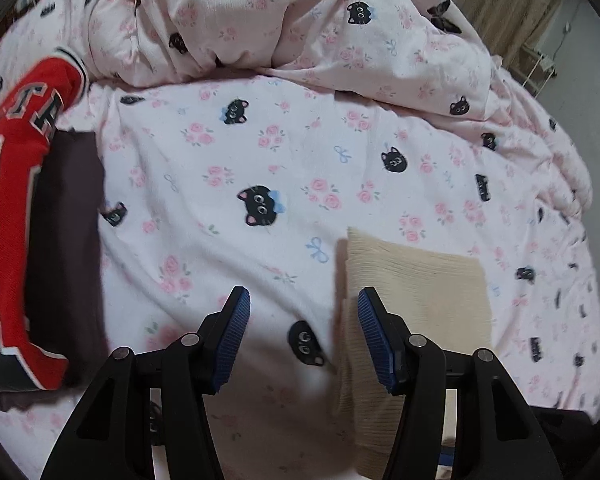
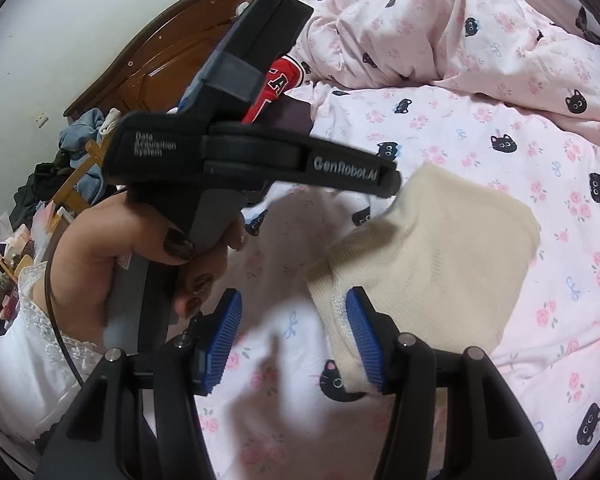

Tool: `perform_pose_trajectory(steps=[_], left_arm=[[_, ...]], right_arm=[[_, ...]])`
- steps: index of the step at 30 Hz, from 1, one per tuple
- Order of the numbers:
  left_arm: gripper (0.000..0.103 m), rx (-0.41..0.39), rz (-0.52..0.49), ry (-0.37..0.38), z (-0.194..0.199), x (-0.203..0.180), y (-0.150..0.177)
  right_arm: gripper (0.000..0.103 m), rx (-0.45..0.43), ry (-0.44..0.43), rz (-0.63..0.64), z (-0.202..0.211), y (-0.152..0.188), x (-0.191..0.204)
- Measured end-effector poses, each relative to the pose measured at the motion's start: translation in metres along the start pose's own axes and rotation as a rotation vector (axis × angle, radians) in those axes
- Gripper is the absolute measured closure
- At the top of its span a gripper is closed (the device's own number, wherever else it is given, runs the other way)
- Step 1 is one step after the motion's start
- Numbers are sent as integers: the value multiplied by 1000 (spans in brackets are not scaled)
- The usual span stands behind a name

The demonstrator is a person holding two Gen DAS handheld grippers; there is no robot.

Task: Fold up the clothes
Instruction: 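Open the right gripper and press the folded beige sweater flat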

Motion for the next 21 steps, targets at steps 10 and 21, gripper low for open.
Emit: perform_pose_trajectory(steps=[10, 21], left_arm=[[52, 60, 13, 89, -18, -9, 2], [51, 86, 9, 67, -30, -8, 5]], right_arm=[[46, -36, 20, 22, 3, -5, 5], [46, 21, 19, -53, -17, 2, -15]])
Point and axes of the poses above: each gripper's, at about its wrist camera, not at the fingertips, and z roughly against the way its jaws point, x to its left, y to its underside, the point moved 5 cm from there along -z, roughly the way its jaws point, and after that the axes turned 2 degrees about -z, right-handed, at the moved point
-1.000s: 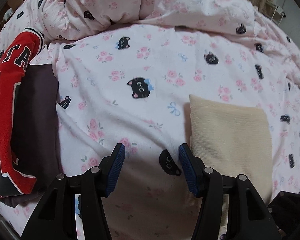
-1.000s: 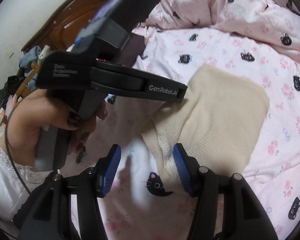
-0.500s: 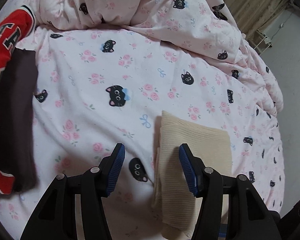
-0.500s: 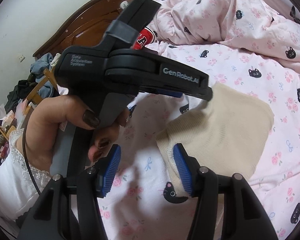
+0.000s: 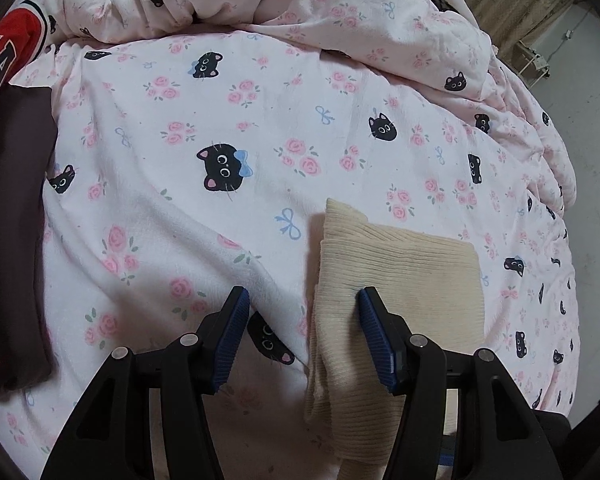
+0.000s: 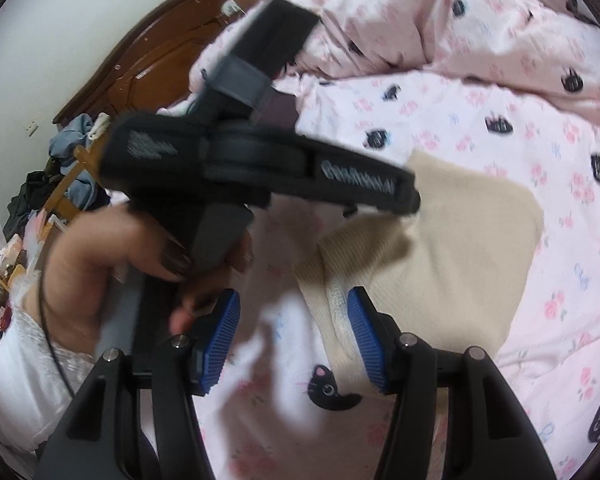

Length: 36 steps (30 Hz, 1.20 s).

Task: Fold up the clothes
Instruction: 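Open the right gripper and press the folded beige sweater flat, then pinch the folded sweater with the right gripper while the left gripper grasps its edge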

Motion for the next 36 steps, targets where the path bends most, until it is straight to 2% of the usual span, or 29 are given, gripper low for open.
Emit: perform_pose_trajectory(steps=[2, 5, 9, 12, 17, 25, 30, 36], left_arm=[[50, 0, -3, -2, 0, 0, 0], [50, -4, -3, 0, 1, -1, 0], [50, -3, -10, -2, 1, -1, 0], [50, -3, -11, -2, 0, -1, 0], [50, -1, -14, 1, 0, 0, 2], [50, 9, 16, 36, 0, 7, 4], [50, 12, 27, 54, 0, 10, 5], [50, 18, 50, 76, 0, 14, 5]], right_arm=[[46, -13, -7, -7, 3, 1, -2], [46, -82, -30, -38, 21, -5, -8], [45, -209, -34, -183, 54, -16, -43], [43, -245, -46, -332, 66, -14, -78], [43, -235, -74, -464, 63, -12, -116], [43, -169, -129, -587, 29, -8, -140], [43, -135, -137, -596, 12, -10, -143], [51, -90, -121, -568, -1, -10, -131]])
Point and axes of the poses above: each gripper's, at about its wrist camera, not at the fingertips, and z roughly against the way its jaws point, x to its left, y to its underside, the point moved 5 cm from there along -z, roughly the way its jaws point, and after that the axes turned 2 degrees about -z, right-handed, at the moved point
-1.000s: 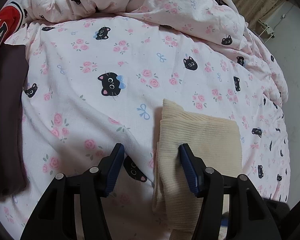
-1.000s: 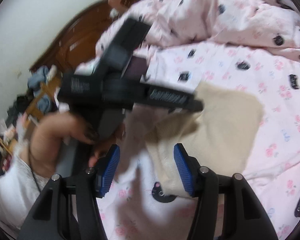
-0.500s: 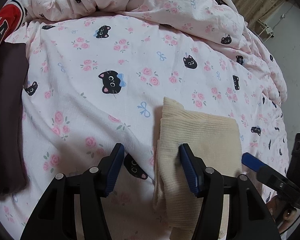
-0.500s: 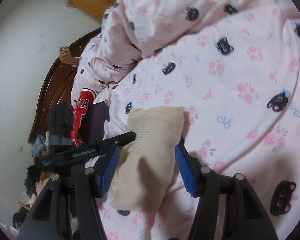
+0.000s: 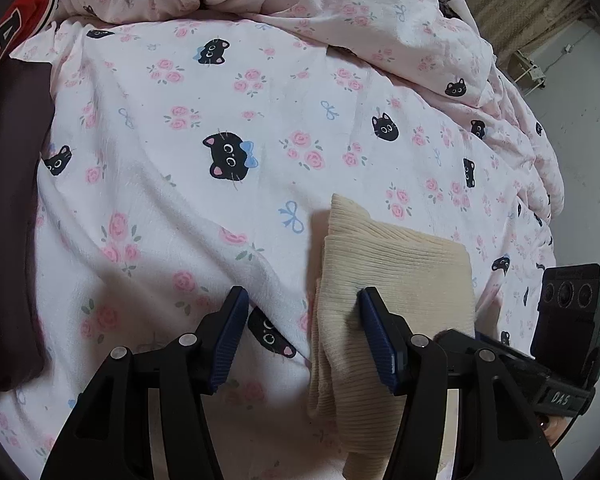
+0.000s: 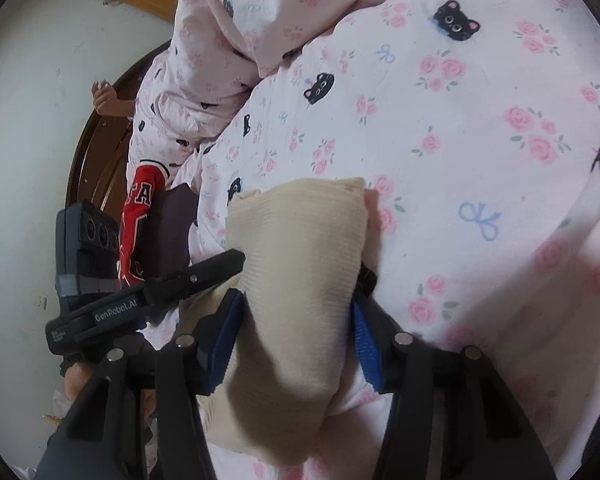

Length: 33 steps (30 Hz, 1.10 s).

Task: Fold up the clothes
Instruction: 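Pinch the folded sweater with the right gripper while the left gripper grasps its edge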

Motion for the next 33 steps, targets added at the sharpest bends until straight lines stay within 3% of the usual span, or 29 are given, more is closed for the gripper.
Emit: perform_pose_trajectory(steps=[1, 5, 6, 11, 18, 25, 29, 33], left_arm=[[50, 0, 0, 0, 0, 0, 0], [50, 0, 14, 9, 2, 1, 0], [50, 1, 25, 19, 4, 2, 0], [50, 19, 91, 103, 18, 10, 7], [50, 80, 85, 138, 17, 7, 20], [50, 164, 134, 313, 12, -3, 30], [50, 167, 119, 288, 7, -8, 32], [51, 153, 143, 328, 0, -11, 29]], right_arm=[[52, 5, 1, 0, -2, 1, 1], [77, 22, -14, -28, -4, 3, -3], [79, 23, -30, -41, -4, 3, -6], [80, 3, -70, -70, -2, 4, -13], [80, -4, -87, -76, -2, 5, -15], [80, -7, -87, -72, -1, 6, -16], [80, -8, -86, -70, -1, 6, -17], [80, -10, -85, -67, 0, 6, -17]])
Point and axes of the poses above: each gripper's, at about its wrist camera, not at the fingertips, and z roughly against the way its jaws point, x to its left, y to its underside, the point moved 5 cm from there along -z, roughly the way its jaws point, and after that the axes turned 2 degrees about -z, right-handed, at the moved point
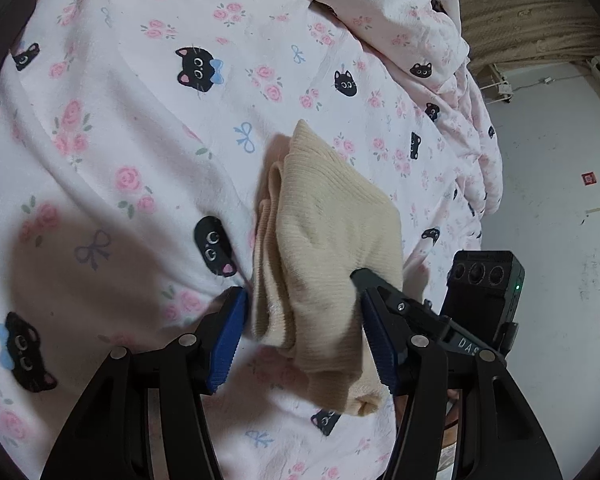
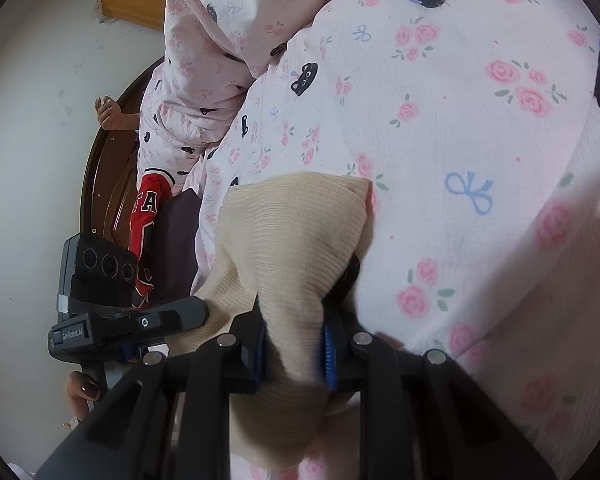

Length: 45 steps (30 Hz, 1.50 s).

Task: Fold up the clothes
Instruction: 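Pinch the folded sweater with the right gripper while the left gripper grasps its edge, then carry the folded sweater with both grippers onto the red jersey stack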

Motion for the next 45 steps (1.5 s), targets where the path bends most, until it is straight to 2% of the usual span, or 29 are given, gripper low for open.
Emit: perform_pose_trajectory(steps=[1, 3, 4, 7, 11, 15, 20, 24, 28, 35, 39, 45], left_arm=[[52, -7, -1, 6, -2, -1, -1], [66, -18, -7, 7, -4, -2, -3], [78, -25, -8, 2, -5, -1, -5], [84, -46, -22, 15, -2, -5, -7], [86, -83, -73, 8, 9, -18, -6], [86, -128, -104, 6, 27, -28, -3], [86, -225, -137, 14, 69, -34, 2], [86, -337, -130, 8, 116, -27, 3], [86, -459, -97, -29, 172, -7, -2], [86, -626, 14, -118, 246, 58, -10], [86, -685, 66, -167, 270, 90, -19], [86, -682, 129, -242, 270, 133, -31]], right_arm=[[80, -1, 0, 0, 0, 0, 0], [80, -3, 2, 1, 1, 0, 1], [80, -4, 4, 2, 1, 0, 1], [80, -12, 8, 3, 5, -1, 5], [80, -25, 23, 25, 13, -2, 15], [80, -47, 61, 104, 26, -3, 40], [80, -64, 94, 236, 34, -4, 88], [80, -54, 84, 329, 25, -6, 133], [80, -21, 60, 423, -3, -5, 185], [80, 46, 15, 566, -72, 7, 268], [80, 84, 4, 605, -113, 13, 294], [80, 126, 45, 611, -172, 8, 301]])
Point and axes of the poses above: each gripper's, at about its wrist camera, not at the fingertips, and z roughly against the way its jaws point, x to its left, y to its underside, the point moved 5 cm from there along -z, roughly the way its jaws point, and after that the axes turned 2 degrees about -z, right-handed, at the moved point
